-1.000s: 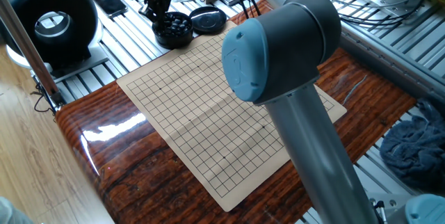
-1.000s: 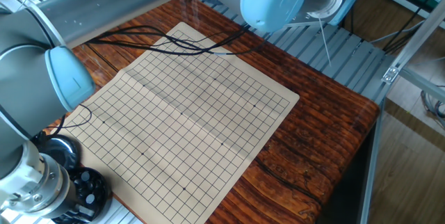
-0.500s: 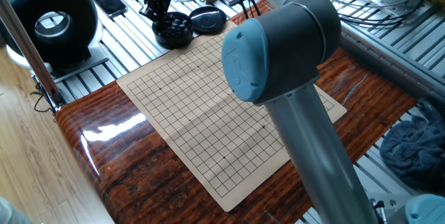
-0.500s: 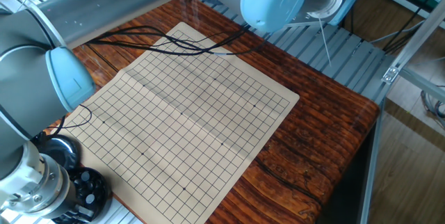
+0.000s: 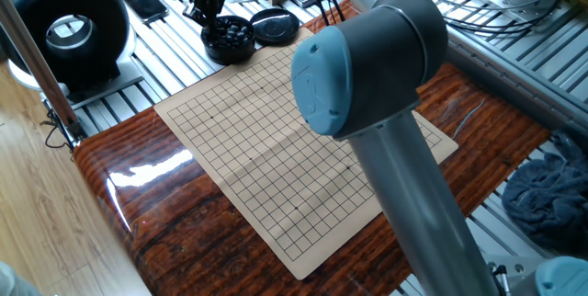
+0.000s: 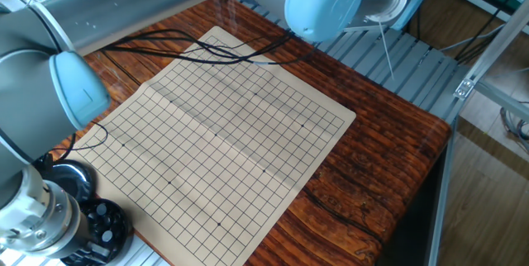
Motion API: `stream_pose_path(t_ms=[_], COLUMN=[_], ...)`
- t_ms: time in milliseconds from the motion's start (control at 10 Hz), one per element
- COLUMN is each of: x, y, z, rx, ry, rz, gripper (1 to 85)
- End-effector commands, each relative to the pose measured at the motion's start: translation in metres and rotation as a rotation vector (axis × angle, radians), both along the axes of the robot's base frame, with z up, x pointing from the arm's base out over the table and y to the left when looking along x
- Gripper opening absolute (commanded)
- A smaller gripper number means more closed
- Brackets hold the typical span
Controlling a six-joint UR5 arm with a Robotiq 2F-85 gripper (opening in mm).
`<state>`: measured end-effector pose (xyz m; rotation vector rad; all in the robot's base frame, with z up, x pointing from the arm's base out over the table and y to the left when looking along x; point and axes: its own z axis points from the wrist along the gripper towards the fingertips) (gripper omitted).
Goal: Play the first move as black on the 3-4 point in the upper right corner of the Go board
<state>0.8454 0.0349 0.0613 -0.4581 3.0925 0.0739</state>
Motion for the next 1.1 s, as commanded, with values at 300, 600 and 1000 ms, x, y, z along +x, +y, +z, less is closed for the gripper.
stream_pose_path(t_ms=[300,600,1000], x=[-0.014,-0.022,-0.034], y=[0.012,0.018,0.026], z=[0.021,0.021,0.025], rx=[0.007,-0.017,-0.016], ry=[0.033,0.035,0.047], rz=[-0.03,-0.053,-0.086], gripper=[9.7,8.0,7.0])
